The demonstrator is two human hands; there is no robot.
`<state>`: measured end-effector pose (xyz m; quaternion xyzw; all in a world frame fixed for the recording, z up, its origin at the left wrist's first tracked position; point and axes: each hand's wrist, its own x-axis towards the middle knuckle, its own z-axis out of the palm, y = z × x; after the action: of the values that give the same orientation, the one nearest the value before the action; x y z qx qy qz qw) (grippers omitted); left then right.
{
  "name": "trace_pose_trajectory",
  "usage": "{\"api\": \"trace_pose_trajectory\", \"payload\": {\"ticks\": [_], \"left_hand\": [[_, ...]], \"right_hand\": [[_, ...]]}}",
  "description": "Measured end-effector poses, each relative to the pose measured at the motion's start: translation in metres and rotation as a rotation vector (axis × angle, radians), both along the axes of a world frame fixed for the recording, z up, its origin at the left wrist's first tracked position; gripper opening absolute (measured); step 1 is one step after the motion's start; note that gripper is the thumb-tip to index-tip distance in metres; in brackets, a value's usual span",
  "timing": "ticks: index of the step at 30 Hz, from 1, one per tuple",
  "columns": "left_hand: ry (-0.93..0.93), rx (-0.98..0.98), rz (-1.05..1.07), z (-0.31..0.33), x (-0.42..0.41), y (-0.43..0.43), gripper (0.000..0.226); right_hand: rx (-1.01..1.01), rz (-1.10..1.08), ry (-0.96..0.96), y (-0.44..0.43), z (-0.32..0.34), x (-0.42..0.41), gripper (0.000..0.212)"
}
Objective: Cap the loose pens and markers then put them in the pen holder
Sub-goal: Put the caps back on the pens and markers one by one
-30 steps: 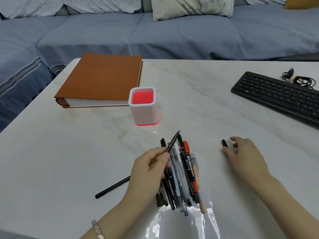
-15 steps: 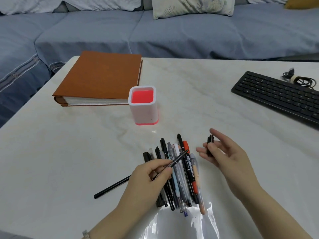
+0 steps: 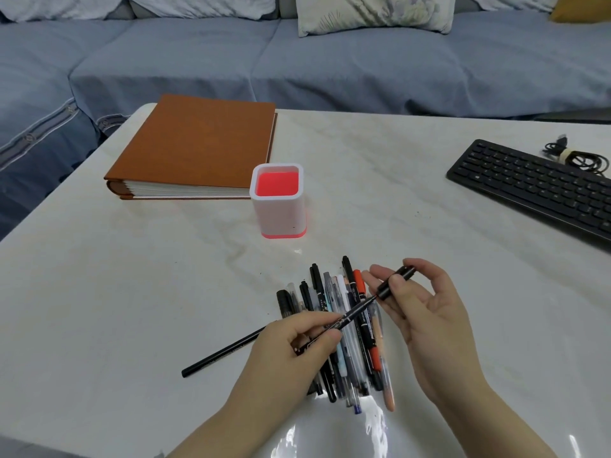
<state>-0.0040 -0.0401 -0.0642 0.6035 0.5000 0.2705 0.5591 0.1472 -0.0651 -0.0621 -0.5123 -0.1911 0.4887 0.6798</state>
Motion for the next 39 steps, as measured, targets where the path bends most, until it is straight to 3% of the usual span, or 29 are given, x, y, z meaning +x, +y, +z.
{"api": "trace_pose_trajectory", "payload": {"ticks": [6, 13, 17, 19, 21, 23, 25, 28, 29, 30, 32, 34, 39], "left_hand": [[0.019, 0.080, -0.004, 0.000, 0.001, 0.000, 0.040], [0.044, 0.087, -0.028, 0.005, 0.000, 0.002, 0.033], [-0.111, -0.139, 0.002, 0.013, 0.004, 0.013, 0.023], [-0.245, -0.352, -0.039, 0.018, 0.003, 0.022, 0.023], [-0.307, -0.421, -0.117, 0.023, 0.001, 0.029, 0.026], [-0.222, -0.287, -0.186, 0.021, -0.002, 0.036, 0.024], [-0.023, 0.000, -0.233, 0.014, -0.006, 0.054, 0.016], [0.534, 0.786, -0.230, -0.004, -0.017, 0.105, 0.029], [0.656, 0.969, -0.193, -0.007, -0.019, 0.124, 0.036], [0.744, 1.005, -0.162, -0.007, -0.019, 0.139, 0.045], [0.865, 0.862, -0.132, -0.010, -0.017, 0.164, 0.055], [0.941, 0.683, -0.151, -0.016, -0.018, 0.179, 0.048], [0.739, 0.649, -0.075, -0.023, -0.034, 0.166, 0.009]], "right_hand": [[-0.030, 0.114, 0.027, -0.005, -0.002, -0.014, 0.013], [-0.008, 0.071, 0.012, -0.006, -0.005, -0.027, 0.018], [0.040, 0.075, 0.035, 0.002, 0.003, -0.026, 0.019], [0.086, 0.104, 0.026, 0.008, 0.010, -0.023, 0.015], [0.122, 0.147, -0.001, 0.013, 0.016, -0.020, 0.016], [0.110, 0.184, -0.072, 0.019, 0.017, -0.017, 0.012], [0.066, 0.185, -0.143, 0.026, 0.015, -0.014, 0.012], [0.017, 0.103, -0.237, 0.035, 0.014, -0.009, 0.015], [0.014, 0.074, -0.258, 0.038, 0.015, -0.007, 0.015], [0.017, 0.047, -0.279, 0.040, 0.016, -0.004, 0.016], [0.045, 0.000, -0.342, 0.044, 0.024, 0.002, 0.017], [0.104, -0.033, -0.411, 0.049, 0.037, 0.006, 0.020], [0.291, -0.018, -0.604, 0.071, 0.066, -0.004, 0.027]]}}
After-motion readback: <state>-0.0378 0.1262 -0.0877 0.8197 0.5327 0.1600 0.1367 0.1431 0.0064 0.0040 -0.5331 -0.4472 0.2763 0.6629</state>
